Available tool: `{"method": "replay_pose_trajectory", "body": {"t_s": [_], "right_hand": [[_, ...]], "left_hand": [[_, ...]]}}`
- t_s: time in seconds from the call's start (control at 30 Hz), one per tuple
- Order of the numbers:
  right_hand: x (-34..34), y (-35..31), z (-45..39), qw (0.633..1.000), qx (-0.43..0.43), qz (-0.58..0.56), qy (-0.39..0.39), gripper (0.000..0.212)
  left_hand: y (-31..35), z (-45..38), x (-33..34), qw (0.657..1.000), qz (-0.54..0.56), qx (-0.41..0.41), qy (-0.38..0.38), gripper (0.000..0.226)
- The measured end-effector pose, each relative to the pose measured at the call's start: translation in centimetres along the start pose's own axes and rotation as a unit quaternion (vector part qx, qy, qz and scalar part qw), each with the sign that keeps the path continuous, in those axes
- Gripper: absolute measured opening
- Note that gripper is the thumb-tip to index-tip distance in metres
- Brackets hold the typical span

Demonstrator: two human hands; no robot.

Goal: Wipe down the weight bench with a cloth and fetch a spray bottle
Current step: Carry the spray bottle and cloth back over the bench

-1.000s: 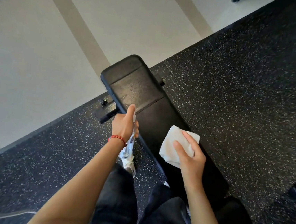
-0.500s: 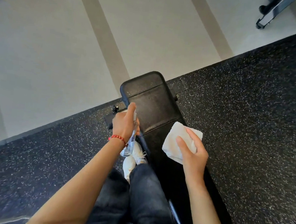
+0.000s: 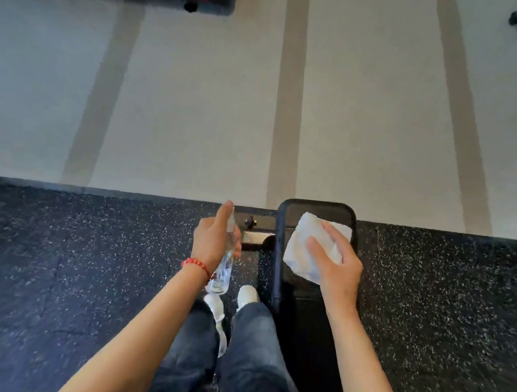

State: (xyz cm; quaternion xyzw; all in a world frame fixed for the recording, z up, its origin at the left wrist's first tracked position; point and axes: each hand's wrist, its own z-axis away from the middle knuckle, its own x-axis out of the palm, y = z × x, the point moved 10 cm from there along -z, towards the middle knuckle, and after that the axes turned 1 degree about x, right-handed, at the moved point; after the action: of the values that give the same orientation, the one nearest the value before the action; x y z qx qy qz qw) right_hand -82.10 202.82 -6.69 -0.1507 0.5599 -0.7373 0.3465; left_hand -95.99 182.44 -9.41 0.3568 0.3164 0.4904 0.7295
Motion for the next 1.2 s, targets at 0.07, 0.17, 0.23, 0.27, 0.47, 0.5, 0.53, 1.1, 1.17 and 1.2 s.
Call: {"method": "replay_pose_trajectory", "body": {"t_s": [0.07,0.17,0.23,0.27,0.47,0.5,0.53,1.1,1.17,1.2], "right_hand": [[3.3,-1.4,-0.7,0.999,-0.008,0.011,-0.044,0.033],[8.3,-2.7,-1.2,0.995,-0.014,0.029,-0.098,0.032],[12.6,-3.5,-1.3,0.988,-0.022,0.047,-0.143,0.032],[14.8,-4.0,-1.2,0.985,-0.025,0.056,-0.164,0.032],[28.4,-6.0,0.1,0.960,-0.036,0.110,-0.256,0.033],[30.8,-6.2,0.5,0.955,-0.038,0.118,-0.269,0.033],[33.2,-6.5,0.9,0.951,-0.041,0.124,-0.281,0.033],[68.1,-10.4,10.4,0.841,-0.083,0.212,-0.491,0.032],[72.1,-10.8,10.9,0.825,-0.087,0.216,-0.515,0.032],[74.1,-11.1,11.0,0.817,-0.090,0.217,-0.526,0.032]], "left_hand": [[0.2,-0.4,-2.8,0.999,0.027,-0.013,0.034,0.063],[0.6,-1.1,-6.7,0.997,0.021,-0.011,0.073,0.063],[0.5,-1.7,-10.1,0.993,0.043,-0.015,0.107,0.065],[0.4,-2.0,-11.8,0.991,0.046,-0.016,0.125,0.066],[-0.2,-4.6,-22.7,0.974,0.109,-0.023,0.197,0.069],[-0.3,-5.1,-24.7,0.971,0.117,-0.025,0.207,0.069],[-0.4,-5.5,-26.9,0.967,0.124,-0.027,0.219,0.069],[-3.4,-5.7,-57.4,0.836,0.291,-0.049,0.463,0.066],[-3.4,-6.6,-59.9,0.818,0.313,-0.047,0.481,0.065],[-3.2,-7.0,-61.2,0.809,0.319,-0.045,0.492,0.064]]}}
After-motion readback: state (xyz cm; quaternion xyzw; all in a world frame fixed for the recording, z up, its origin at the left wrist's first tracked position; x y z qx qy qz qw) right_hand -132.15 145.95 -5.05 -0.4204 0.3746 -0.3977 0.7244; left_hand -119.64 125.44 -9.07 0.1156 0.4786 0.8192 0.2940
